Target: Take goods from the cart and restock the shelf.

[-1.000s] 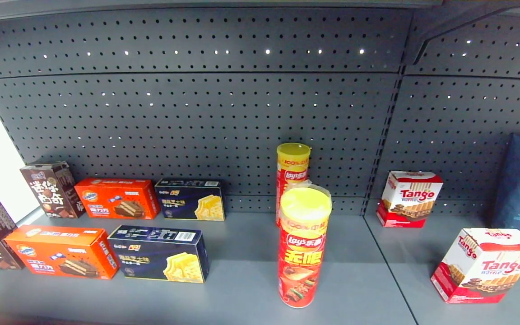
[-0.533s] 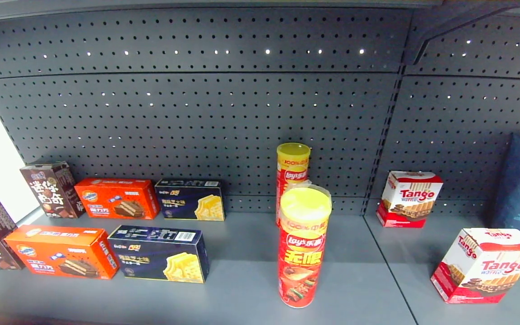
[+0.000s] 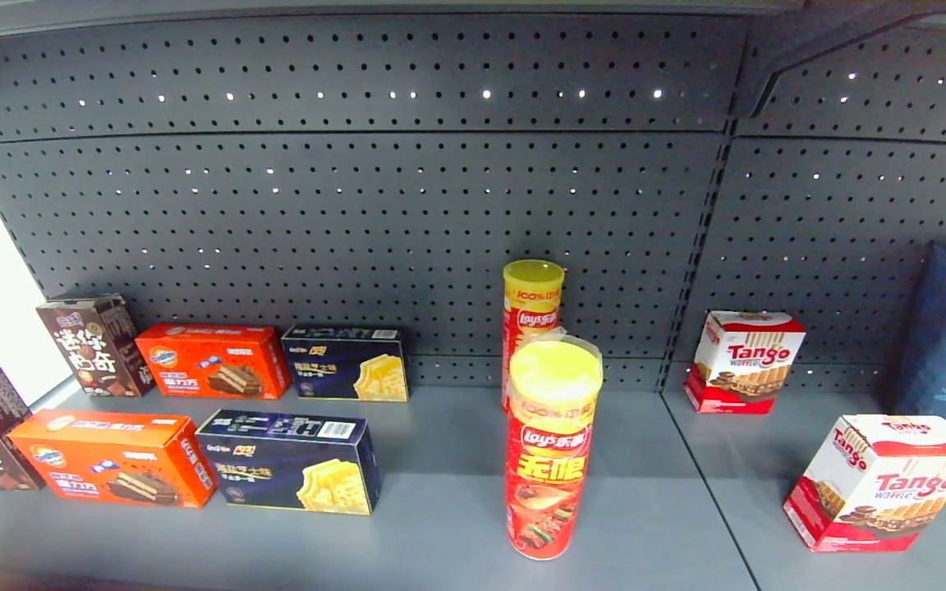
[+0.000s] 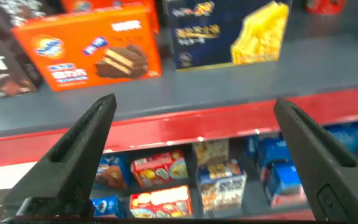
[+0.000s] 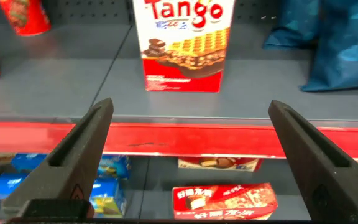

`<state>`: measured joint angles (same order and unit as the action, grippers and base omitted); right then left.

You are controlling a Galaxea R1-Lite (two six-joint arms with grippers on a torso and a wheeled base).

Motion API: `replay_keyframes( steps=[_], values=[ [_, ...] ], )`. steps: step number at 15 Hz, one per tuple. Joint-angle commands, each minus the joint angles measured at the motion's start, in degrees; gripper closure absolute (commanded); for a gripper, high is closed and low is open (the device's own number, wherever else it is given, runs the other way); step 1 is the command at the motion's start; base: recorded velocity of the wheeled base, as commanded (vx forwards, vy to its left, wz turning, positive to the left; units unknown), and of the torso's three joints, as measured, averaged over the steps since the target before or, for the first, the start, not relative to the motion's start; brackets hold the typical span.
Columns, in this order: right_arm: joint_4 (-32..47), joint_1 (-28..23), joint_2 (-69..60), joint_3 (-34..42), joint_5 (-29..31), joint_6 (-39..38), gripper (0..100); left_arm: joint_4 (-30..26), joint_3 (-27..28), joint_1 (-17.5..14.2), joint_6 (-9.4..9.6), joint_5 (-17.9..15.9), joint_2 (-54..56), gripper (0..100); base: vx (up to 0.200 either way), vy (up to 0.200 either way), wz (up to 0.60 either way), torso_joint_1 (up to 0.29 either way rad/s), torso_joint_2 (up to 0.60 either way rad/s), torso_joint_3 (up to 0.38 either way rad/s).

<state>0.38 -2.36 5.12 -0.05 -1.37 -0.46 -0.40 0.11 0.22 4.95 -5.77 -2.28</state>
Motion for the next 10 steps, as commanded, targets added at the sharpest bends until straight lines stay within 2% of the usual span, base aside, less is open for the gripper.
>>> replay_keyframes(
  steps=[1,2,10],
  values=[
    [0.2,1.7,-2.0,0.0,0.0,0.0,0,0.0,0.0,-0.1,-0.2,0.1,2.3,0,0.0,0.0,0.0,0.0,0.0,0.0],
    [0.1,2.8,-5.1,0.0,0.0,0.1,0,0.0,0.0,-0.1,-0.2,0.1,2.3,0,0.0,0.0,0.0,0.0,0.0,0.0],
    [0.0,2.4,-5.0,0.0,-0.4,0.3,0,0.1,0.0,0.0,-0.2,0.1,2.3,0,0.0,0.0,0.0,0.0,0.0,0.0]
  ],
)
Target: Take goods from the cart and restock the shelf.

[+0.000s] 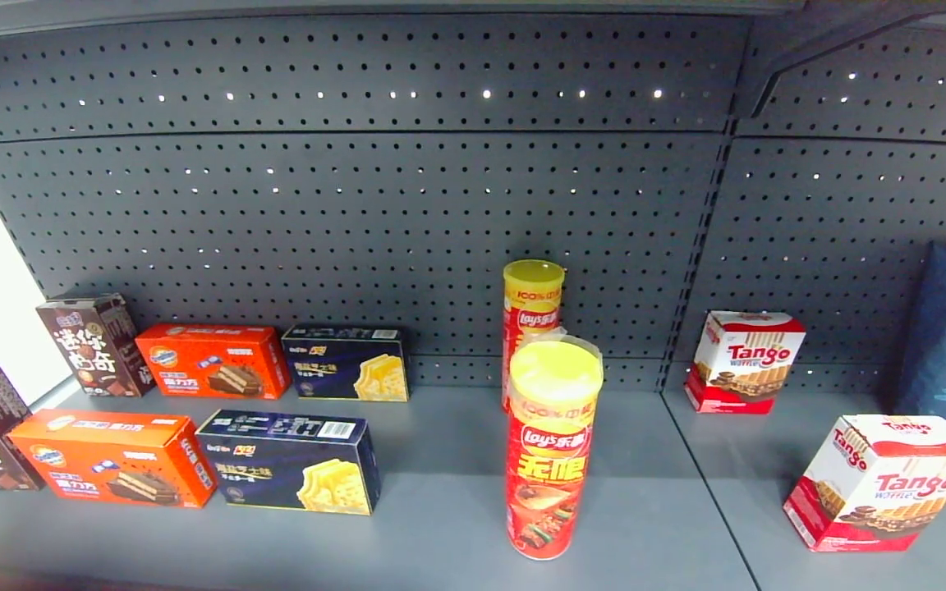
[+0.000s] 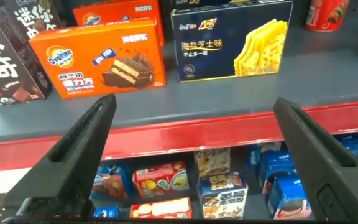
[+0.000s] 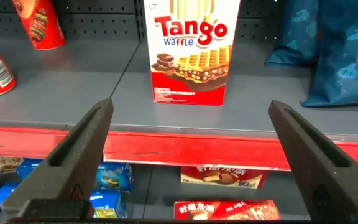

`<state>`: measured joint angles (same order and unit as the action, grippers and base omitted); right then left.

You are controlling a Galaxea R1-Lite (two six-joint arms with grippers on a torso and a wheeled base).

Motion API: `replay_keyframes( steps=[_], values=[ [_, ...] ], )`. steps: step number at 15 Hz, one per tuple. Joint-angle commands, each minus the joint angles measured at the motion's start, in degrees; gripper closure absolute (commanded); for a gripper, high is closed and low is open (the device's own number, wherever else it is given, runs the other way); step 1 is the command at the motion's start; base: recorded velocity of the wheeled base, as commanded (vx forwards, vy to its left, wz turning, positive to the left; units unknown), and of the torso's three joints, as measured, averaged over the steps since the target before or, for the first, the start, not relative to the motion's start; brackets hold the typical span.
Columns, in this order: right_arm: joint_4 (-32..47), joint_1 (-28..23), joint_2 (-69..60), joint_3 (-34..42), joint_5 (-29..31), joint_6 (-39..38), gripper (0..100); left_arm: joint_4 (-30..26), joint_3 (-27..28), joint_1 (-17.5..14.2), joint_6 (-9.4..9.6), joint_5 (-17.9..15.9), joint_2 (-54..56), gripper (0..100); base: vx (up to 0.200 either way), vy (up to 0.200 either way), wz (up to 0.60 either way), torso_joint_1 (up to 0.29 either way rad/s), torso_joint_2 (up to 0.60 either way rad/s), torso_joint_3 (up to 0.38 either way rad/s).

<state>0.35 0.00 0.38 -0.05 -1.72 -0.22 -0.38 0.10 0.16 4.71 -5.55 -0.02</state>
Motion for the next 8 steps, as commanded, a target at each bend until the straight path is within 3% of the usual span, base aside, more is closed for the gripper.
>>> replay_keyframes(
  steps=[1,4,6,7,8],
  values=[
    [0.0,0.1,-0.3,0.0,0.0,0.0,0,0.0,0.0,0.0,-0.05,0.7,0.0,0,-0.2,0.0,0.0,0.002,0.0,-0.002],
    [0.0,0.0,-0.3,0.0,0.1,0.0,0,0.0,0.0,0.0,-1.63,1.3,0.0,0,0.0,0.0,0.0,0.0,0.0,0.0],
    [0.0,0.1,-0.3,0.0,0.1,0.0,0,0.0,0.0,-0.1,-1.37,1.2,0.0,0,0.0,0.0,0.0,0.0,0.0,0.0],
    [0.0,0.1,-0.3,0.0,0.1,0.0,0,0.0,0.0,0.0,-1.54,1.2,0.0,0,0.0,0.0,-0.6,0.017,0.0,0.002],
    [0.0,0.1,-0.3,0.0,0.1,0.0,0,0.0,0.0,0.0,-1.63,1.3,0.0,0,0.0,0.0,0.0,0.0,0.0,0.0]
  ],
)
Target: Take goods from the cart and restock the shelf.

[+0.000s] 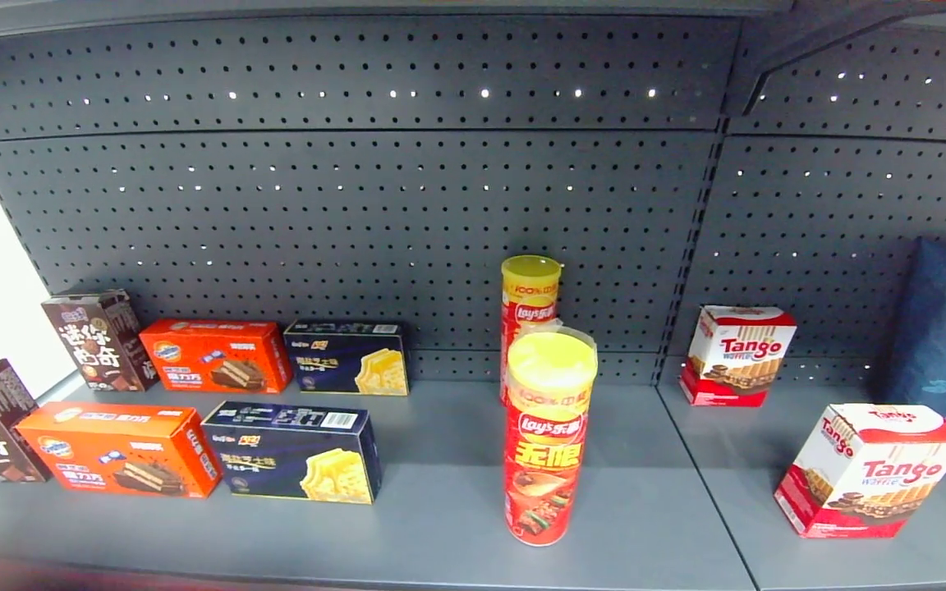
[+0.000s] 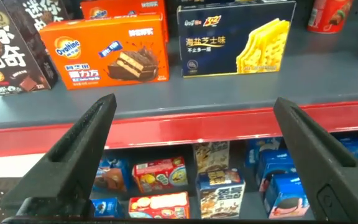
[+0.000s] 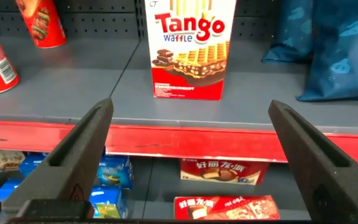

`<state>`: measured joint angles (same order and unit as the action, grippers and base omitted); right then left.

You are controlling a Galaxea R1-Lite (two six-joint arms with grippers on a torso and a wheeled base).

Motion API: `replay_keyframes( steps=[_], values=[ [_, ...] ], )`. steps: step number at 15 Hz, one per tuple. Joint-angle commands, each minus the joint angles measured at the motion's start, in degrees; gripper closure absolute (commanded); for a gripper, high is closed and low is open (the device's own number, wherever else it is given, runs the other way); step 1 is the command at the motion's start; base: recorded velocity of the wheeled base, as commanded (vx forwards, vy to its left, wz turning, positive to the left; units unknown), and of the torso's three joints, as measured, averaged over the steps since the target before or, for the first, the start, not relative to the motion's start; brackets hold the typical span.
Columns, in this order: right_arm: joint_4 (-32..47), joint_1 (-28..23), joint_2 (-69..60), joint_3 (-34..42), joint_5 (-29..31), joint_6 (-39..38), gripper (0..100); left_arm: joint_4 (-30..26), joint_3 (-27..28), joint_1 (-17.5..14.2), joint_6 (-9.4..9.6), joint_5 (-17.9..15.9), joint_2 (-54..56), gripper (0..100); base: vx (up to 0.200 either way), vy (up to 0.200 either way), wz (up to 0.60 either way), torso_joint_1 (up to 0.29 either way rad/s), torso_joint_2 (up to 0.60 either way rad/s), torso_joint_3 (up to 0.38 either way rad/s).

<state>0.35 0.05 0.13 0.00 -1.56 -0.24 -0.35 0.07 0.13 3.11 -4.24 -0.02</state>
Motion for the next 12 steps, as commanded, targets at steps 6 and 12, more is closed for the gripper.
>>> replay_keyframes(
  steps=[6,12],
  values=[
    [0.0,0.0,0.0,0.0,0.0,0.0,0,0.0,0.0,0.0,0.32,-0.1,0.0,0,0.0,0.0,0.0,0.0,0.0,0.0],
    [0.0,0.0,0.0,0.0,0.0,0.0,0,0.1,0.0,0.0,-2.05,2.1,0.0,0,0.0,-0.067,0.0,0.002,0.0,0.0]
  ],
)
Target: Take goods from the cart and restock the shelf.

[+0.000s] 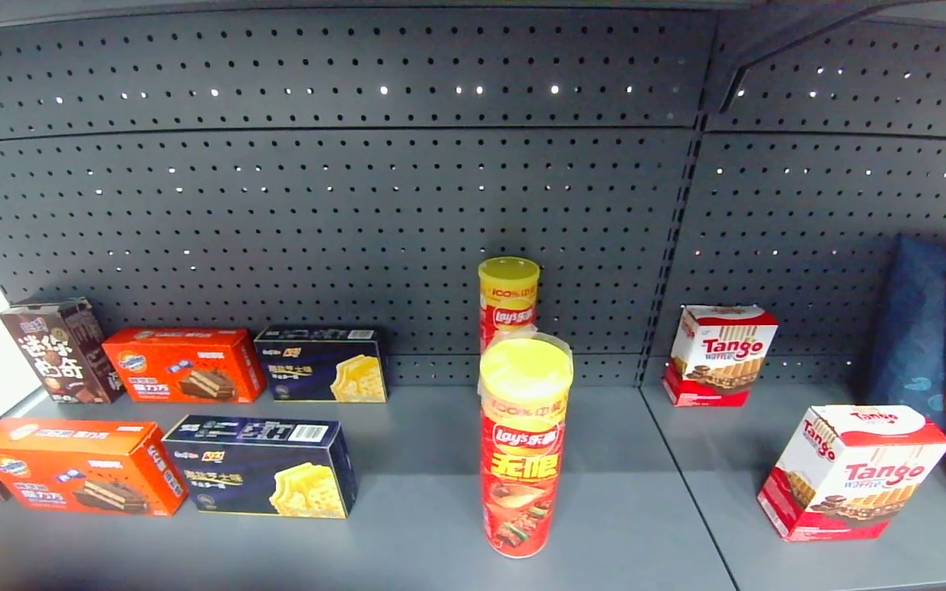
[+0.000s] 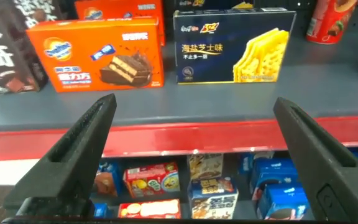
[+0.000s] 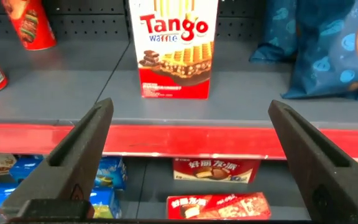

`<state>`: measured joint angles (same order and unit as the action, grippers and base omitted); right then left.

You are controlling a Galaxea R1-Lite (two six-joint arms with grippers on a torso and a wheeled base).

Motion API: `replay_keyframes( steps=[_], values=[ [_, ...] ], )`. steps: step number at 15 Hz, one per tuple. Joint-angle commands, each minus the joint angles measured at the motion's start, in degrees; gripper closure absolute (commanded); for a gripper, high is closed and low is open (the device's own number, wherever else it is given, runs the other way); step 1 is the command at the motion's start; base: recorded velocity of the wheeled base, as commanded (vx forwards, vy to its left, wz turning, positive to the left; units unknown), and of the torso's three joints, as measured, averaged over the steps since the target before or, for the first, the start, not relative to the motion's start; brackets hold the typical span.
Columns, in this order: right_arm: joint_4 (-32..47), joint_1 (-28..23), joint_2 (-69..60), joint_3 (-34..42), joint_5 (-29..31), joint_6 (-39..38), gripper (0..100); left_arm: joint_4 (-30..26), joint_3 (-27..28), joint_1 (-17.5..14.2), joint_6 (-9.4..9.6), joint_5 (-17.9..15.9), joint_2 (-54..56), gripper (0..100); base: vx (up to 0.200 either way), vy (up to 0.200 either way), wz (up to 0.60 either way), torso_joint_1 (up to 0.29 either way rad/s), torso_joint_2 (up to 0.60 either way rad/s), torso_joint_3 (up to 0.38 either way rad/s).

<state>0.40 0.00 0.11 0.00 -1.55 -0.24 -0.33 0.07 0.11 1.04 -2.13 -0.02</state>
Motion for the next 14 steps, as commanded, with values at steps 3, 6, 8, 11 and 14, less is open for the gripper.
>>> replay_keyframes(
  steps=[3,6,8,11,14],
  values=[
    [-0.1,0.0,0.0,0.0,0.0,0.0,0,0.1,0.0,0.1,0.02,0.0,0.0,0,0.0,0.0,0.0,0.0,0.0,0.0],
    [-0.1,0.1,0.0,0.0,0.0,0.0,0,0.1,0.0,0.1,0.02,0.0,0.0,0,0.0,0.0,0.0,0.0,0.0,0.0],
    [-0.1,0.1,0.0,0.0,0.0,0.0,0,0.1,0.0,0.0,0.02,0.0,0.0,0,0.0,0.0,0.0,0.0,0.0,0.0],
    [-0.1,0.0,0.0,0.0,0.0,0.0,0,0.1,0.0,0.1,0.02,0.0,0.0,0,0.0,0.0,0.0,0.0,0.0,0.0],
    [-0.1,0.1,0.0,0.0,0.0,0.0,0,0.1,0.0,0.1,0.02,0.0,0.0,0,0.0,0.0,0.0,0.0,0.0,0.0]
  ],
)
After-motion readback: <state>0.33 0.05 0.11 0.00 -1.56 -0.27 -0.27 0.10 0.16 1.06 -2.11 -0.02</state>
